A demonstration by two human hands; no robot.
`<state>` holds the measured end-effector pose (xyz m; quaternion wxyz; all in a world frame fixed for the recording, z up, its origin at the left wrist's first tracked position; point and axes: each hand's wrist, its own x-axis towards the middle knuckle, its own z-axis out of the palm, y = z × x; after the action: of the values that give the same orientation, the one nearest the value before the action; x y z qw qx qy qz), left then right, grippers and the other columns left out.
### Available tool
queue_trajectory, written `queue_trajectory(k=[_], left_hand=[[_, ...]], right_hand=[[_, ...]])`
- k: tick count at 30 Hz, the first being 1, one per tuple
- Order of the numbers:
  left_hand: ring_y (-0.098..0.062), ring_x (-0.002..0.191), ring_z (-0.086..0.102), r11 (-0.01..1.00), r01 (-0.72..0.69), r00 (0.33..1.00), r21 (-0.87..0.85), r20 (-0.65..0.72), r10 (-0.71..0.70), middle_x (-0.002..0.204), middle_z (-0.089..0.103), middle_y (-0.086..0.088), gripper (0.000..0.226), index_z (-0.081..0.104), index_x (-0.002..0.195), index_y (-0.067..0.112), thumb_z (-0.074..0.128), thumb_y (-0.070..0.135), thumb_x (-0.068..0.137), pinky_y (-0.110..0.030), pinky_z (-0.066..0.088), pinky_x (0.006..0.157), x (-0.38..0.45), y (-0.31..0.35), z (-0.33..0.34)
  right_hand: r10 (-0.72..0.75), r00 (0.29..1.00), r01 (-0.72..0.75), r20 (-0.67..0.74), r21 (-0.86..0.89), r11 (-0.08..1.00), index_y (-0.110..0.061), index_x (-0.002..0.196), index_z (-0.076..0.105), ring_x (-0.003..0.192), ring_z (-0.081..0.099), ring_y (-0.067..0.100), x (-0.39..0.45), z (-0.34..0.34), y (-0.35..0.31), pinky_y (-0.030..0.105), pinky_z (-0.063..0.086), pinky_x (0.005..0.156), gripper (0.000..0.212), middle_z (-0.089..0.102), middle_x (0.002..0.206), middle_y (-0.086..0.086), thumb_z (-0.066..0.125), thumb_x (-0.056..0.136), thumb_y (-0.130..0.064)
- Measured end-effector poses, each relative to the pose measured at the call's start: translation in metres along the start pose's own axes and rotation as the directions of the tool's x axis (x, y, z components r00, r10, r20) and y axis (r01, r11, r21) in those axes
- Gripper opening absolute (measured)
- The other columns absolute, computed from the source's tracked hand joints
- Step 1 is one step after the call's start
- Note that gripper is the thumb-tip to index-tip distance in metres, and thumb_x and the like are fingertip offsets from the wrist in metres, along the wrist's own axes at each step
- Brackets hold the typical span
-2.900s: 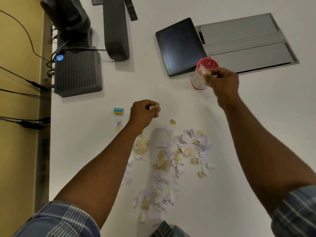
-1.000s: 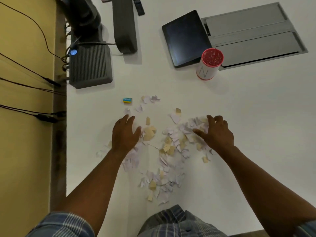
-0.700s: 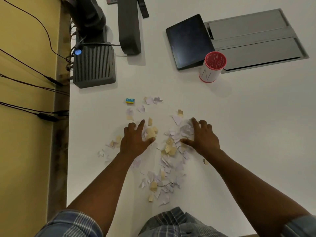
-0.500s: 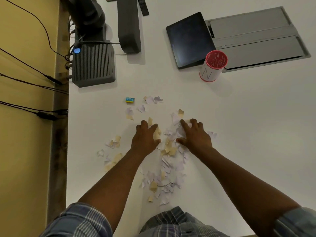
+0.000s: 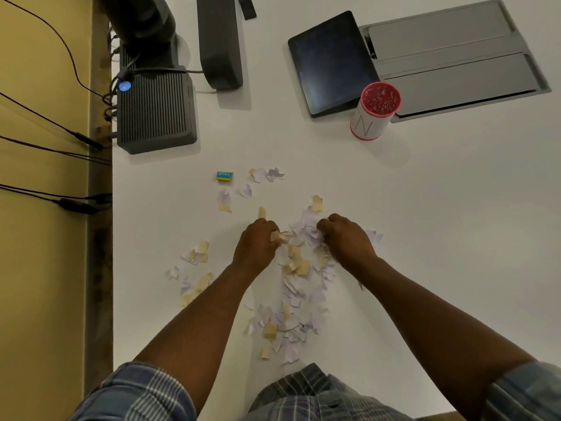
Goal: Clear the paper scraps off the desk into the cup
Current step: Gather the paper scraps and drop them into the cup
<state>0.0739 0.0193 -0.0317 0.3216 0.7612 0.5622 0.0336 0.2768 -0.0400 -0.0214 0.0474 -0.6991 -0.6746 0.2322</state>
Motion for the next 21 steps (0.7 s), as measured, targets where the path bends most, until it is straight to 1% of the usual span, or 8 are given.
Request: queue_trajectory(k=[2,5,8,10,12,15,18,21], left_hand=[[-0.026,0.083,0.065,0.997,0.049,0.999,-0.052,-0.003,-0.05,0.09,0.069,-0.01,0.012,0.068,0.088,0.009,0.074,0.013,0.078,-0.031,0.051,0.071,0.0,-0.002,-0.002],[-0.021,0.067,0.065,0.974,0.12,0.992,-0.19,-0.023,-0.127,0.075,0.07,-0.006,0.008,0.069,0.078,0.012,0.076,0.011,0.076,-0.025,0.05,0.056,0.0,-0.004,-0.011],[-0.016,0.061,0.063,0.913,0.187,0.977,-0.363,-0.031,-0.212,0.072,0.067,0.0,0.013,0.066,0.076,0.015,0.078,0.012,0.076,-0.026,0.055,0.052,0.009,0.002,-0.029],[-0.011,0.06,0.063,0.873,0.182,0.979,-0.453,0.004,-0.202,0.074,0.067,0.001,0.015,0.065,0.075,0.018,0.078,0.011,0.076,-0.024,0.056,0.051,0.036,0.025,-0.034],[-0.006,0.055,0.062,0.837,0.165,0.98,-0.522,-0.007,-0.198,0.073,0.068,0.002,0.018,0.065,0.072,0.023,0.078,0.013,0.076,-0.018,0.052,0.049,0.043,0.036,-0.046],[-0.003,0.047,0.062,0.822,0.113,0.984,-0.558,-0.052,-0.171,0.068,0.068,0.006,0.02,0.065,0.068,0.028,0.078,0.016,0.077,-0.013,0.047,0.044,0.051,0.049,-0.056],[-0.005,0.048,0.062,0.823,0.083,0.987,-0.562,-0.068,-0.146,0.071,0.068,0.006,0.021,0.064,0.068,0.028,0.077,0.016,0.078,-0.018,0.052,0.049,0.06,0.062,-0.062],[-0.007,0.049,0.061,0.833,0.068,0.991,-0.55,-0.06,-0.12,0.071,0.067,0.003,0.017,0.065,0.071,0.025,0.076,0.015,0.079,-0.014,0.049,0.048,0.071,0.078,-0.062]], right_hand=[[0.037,0.998,-0.032,-0.047,0.091,0.995,-0.007,0.094,0.066,0.077,0.059,0.03,0.0,0.0,0.003,0.036,0.047,0.064,0.019,0.062,0.087,0.011,0.054,0.083,0.003],[0.12,0.98,-0.074,-0.158,0.27,0.96,-0.006,0.097,0.073,0.08,0.065,0.03,0.0,-0.007,0.005,0.035,0.051,0.07,0.021,0.071,0.091,0.012,0.059,0.083,0.002],[0.197,0.948,-0.084,-0.249,0.403,0.911,-0.006,0.095,0.075,0.079,0.07,0.023,0.003,-0.021,0.006,0.025,0.052,0.072,0.016,0.075,0.092,0.01,0.067,0.082,-0.001],[0.341,0.896,-0.149,-0.284,0.533,0.833,-0.01,0.092,0.076,0.072,0.068,0.013,0.009,-0.037,0.029,0.016,0.049,0.066,0.014,0.076,0.086,0.004,0.07,0.08,-0.004],[0.412,0.868,-0.169,-0.278,0.615,0.77,-0.017,0.09,0.076,0.062,0.064,0.005,0.012,-0.047,0.034,0.009,0.045,0.058,0.013,0.073,0.076,-0.002,0.072,0.08,-0.01],[0.446,0.84,-0.175,-0.308,0.625,0.761,-0.024,0.092,0.076,0.063,0.064,0.004,0.021,-0.065,0.038,0.008,0.046,0.059,0.013,0.071,0.074,-0.007,0.073,0.081,-0.017],[0.488,0.794,-0.152,-0.363,0.659,0.737,-0.023,0.096,0.075,0.073,0.067,0.008,0.037,-0.09,0.043,0.016,0.053,0.07,0.015,0.074,0.082,-0.002,0.073,0.081,-0.019],[0.46,0.734,-0.131,-0.499,0.561,0.817,-0.016,0.099,0.074,0.081,0.069,0.014,0.062,-0.125,0.058,0.027,0.057,0.078,0.018,0.075,0.092,0.005,0.071,0.082,-0.022]])
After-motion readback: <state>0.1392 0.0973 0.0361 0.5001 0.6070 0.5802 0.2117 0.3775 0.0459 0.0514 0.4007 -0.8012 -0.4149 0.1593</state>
